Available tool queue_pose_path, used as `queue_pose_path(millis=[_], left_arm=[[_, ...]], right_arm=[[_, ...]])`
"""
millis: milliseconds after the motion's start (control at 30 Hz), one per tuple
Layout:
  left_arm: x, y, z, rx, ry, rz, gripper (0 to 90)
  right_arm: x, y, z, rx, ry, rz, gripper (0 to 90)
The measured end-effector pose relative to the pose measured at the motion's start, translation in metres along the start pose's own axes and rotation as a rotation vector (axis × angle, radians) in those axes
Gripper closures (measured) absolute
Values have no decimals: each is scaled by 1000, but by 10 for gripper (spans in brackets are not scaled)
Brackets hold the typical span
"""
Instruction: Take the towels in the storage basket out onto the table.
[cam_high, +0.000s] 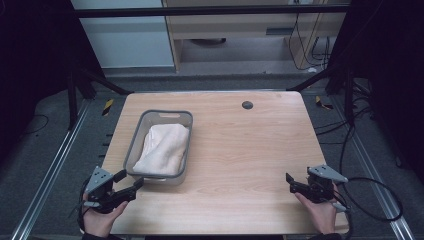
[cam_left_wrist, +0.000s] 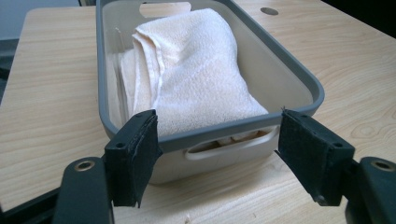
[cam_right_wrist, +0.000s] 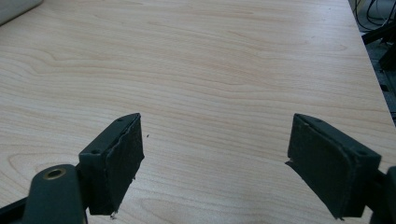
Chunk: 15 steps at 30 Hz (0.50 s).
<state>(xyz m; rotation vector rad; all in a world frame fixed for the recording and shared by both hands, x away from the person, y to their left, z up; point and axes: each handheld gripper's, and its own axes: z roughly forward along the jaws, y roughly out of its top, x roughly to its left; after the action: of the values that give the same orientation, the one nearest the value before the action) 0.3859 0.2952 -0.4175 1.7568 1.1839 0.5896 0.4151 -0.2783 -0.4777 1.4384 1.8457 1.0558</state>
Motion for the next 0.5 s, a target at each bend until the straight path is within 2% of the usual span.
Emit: queue_pose_path(millis=[500], left_arm=[[0,27,1,-22,-16,10,286]], right_arm=[[2,-1,3,20,-7,-9,179]])
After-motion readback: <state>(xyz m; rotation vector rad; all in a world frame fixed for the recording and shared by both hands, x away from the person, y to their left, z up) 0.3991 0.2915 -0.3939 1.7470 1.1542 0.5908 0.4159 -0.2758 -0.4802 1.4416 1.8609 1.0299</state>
